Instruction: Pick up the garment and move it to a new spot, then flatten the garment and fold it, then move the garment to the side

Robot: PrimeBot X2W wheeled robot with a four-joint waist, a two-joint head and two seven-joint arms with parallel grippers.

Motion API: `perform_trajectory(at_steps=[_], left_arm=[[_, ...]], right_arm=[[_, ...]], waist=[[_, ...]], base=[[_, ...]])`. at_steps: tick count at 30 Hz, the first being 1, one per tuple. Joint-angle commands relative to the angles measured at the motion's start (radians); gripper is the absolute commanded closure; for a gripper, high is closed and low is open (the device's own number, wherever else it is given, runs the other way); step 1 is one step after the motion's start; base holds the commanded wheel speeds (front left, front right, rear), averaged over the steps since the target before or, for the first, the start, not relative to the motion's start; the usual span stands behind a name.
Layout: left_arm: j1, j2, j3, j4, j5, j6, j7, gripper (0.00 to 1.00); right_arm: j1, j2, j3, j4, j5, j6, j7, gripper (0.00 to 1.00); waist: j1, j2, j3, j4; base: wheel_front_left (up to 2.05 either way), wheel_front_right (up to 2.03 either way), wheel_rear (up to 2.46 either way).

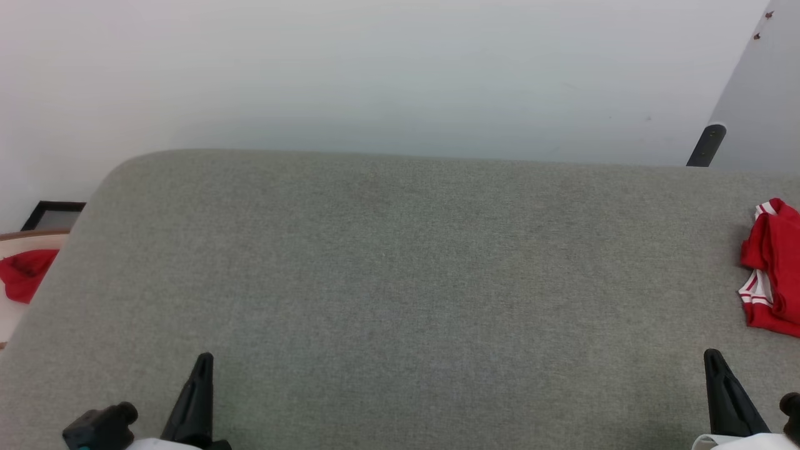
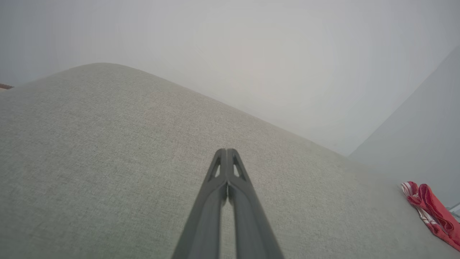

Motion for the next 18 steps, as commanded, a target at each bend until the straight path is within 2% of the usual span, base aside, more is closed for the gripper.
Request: perform_trajectory(at_steps=[1,18], left_arm=[[-0.027,0.004,0.011,-0.012,-0.034,0.0,0.007,1.0],[-0.059,-0.036,0.039,0.002,-0.252,0.0,0.079,1.0]], right_arm=[[-0.03,-0.003,-0.002,-0.01,0.047,0.0,0.006,1.0],[-0.064,0.013,0.001,0.014,0.349,0.0,0.064,1.0]], waist=[[0.0,0.0,0.0,-0.001],[0.0,0.0,0.002,-0.014]], base=[[0.0,0.0,0.0],[0.0,0.0,0.0]])
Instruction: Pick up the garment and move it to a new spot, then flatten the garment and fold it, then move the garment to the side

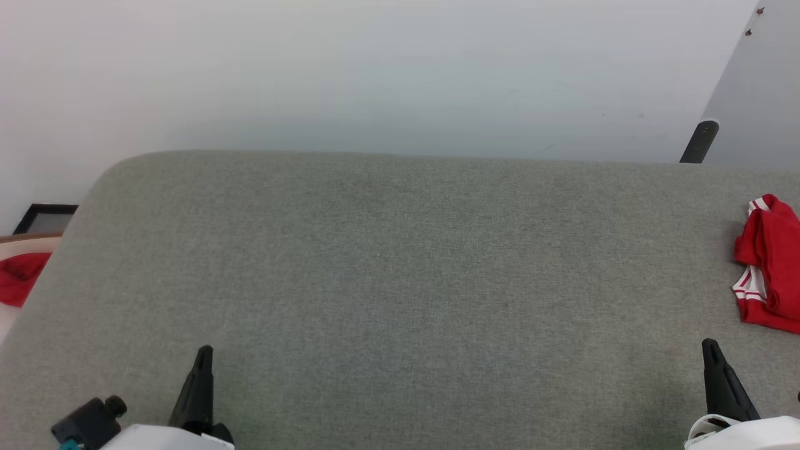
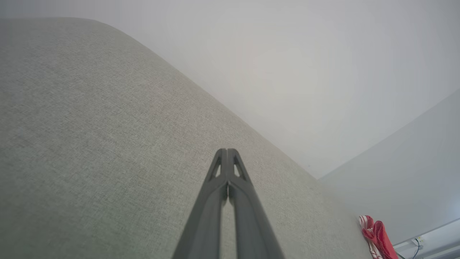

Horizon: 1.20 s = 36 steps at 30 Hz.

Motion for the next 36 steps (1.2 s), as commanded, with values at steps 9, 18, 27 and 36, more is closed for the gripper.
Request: perform_trajectory(at_steps=[9,18,27,36], left_arm=[[-0.042,-0.015,0.021,-0.004,-0.117,0.0,0.038,1.0],[-0.054,-0.032,0.033,0.002,-0.207,0.0,0.069,1.0],[-0.065,-0.048,0.045,0.007,-0.291,0.0,0.097,1.0],[-0.075,-0.061,0.055,0.012,-0.358,0.0,0.121,1.0]], right_arm=[[-0.041,0.005,-0.001,0.003,0.165,0.0,0.032,1.0],[-0.057,0.012,-0.001,0.015,0.289,0.0,0.058,1.0],[-0.072,0.018,-0.002,0.027,0.405,0.0,0.081,1.0],[-0.082,0.023,-0.002,0.036,0.497,0.0,0.1,1.0]], waist=[[0.0,-0.0001,0.001,-0.007],[0.0,-0.0001,0.002,-0.014],[0.0,-0.0001,0.004,-0.021],[0.0,-0.0001,0.005,-0.027]], base=[[0.0,0.0,0.0],[0.0,0.0,0.0],[0.0,0.0,0.0],[0.0,0.0,0.0]])
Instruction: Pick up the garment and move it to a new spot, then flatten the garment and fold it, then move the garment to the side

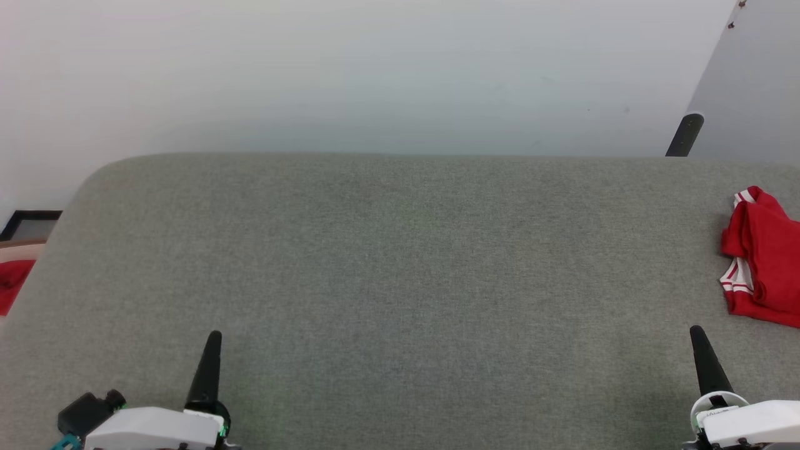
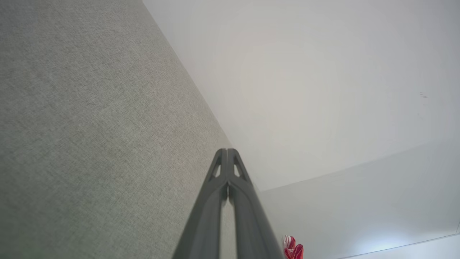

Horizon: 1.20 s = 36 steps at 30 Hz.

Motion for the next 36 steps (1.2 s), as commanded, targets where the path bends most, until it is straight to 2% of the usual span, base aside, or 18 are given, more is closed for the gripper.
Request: perform_trajectory(at_steps=[1,36], left_arm=[[-0.02,0.0,0.007,-0.006,-0.019,0.0,0.005,1.0],[-0.052,-0.047,0.041,0.012,-0.263,0.0,0.09,1.0]], right_arm=[[-0.021,0.0,-0.002,-0.005,0.025,0.0,0.007,1.0],[-0.063,0.018,-0.002,0.029,0.362,0.0,0.076,1.0]], waist=[[0.0,0.0,0.0,-0.001],[0.0,0.0,0.005,-0.028]], base=[[0.0,0.0,0.0],[0.0,0.0,0.0]])
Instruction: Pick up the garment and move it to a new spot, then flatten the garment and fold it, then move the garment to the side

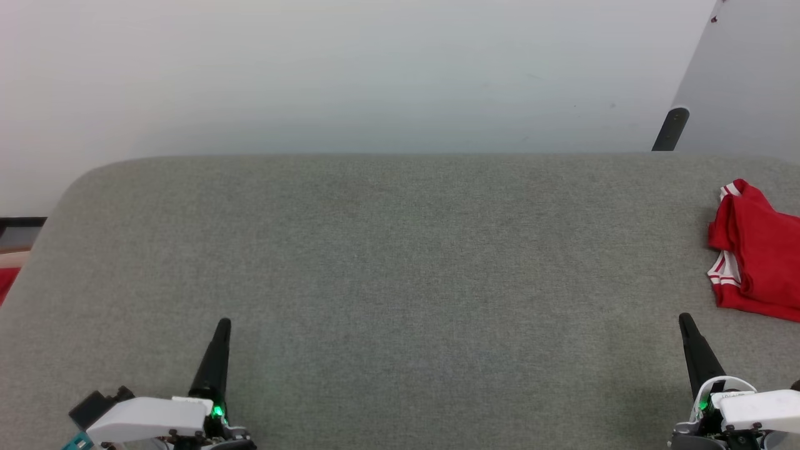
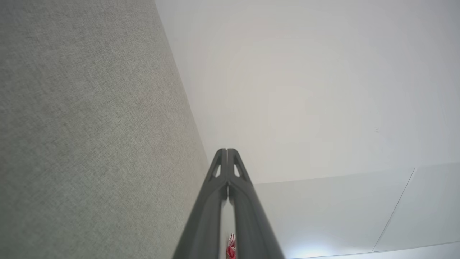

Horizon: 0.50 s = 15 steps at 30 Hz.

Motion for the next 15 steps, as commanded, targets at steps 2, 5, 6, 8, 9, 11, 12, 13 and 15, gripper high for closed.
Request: perform_trajectory(at_steps=[2,5,6,8,9,11,12,13,15], left_arm=[[-0.016,-0.002,0.006,-0.001,-0.022,0.0,0.008,1.0],[-0.018,-0.006,0.008,0.001,-0.041,0.0,0.014,1.0],[-0.019,-0.007,0.009,0.001,-0.047,0.0,0.017,1.0],[-0.019,-0.009,0.011,0.002,-0.058,0.0,0.021,1.0],[-0.02,-0.01,0.011,0.002,-0.066,0.0,0.023,1.0],[-0.02,-0.013,0.013,0.003,-0.076,0.0,0.027,1.0],[-0.021,-0.014,0.014,0.004,-0.079,0.0,0.028,1.0],[-0.022,-0.015,0.015,0.004,-0.085,0.0,0.031,1.0],[-0.023,-0.017,0.016,0.005,-0.096,0.0,0.034,1.0]], right_arm=[[-0.021,0.001,-0.001,0.0,0.028,0.0,0.008,1.0],[-0.022,0.002,-0.001,0.003,0.056,0.0,0.013,1.0],[-0.022,0.003,-0.001,0.004,0.063,0.0,0.014,1.0],[-0.024,0.004,-0.001,0.005,0.076,0.0,0.017,1.0],[-0.025,0.004,-0.001,0.006,0.085,0.0,0.019,1.0],[-0.027,0.005,-0.001,0.007,0.101,0.0,0.023,1.0],[-0.028,0.006,-0.001,0.008,0.109,0.0,0.024,1.0],[-0.029,0.006,-0.001,0.009,0.118,0.0,0.025,1.0],[-0.032,0.007,-0.001,0.01,0.128,0.0,0.029,1.0]], waist=[[0.0,0.0,0.0,-0.002],[0.0,0.0,0.001,-0.004],[0.0,0.0,0.001,-0.005],[0.0,0.0,0.001,-0.006],[0.0,0.0,0.001,-0.007],[0.0,0.0,0.002,-0.009],[0.0,0.0,0.002,-0.009],[0.0,0.0,0.002,-0.01],[0.0,0.0,0.002,-0.012]], base=[[0.0,0.0,0.0],[0.0,0.0,0.0],[0.0,0.0,0.0],[0.0,0.0,0.0],[0.0,0.0,0.0],[0.0,0.0,0.0],[0.0,0.0,0.0],[0.0,0.0,0.0],[0.0,0.0,0.0]])
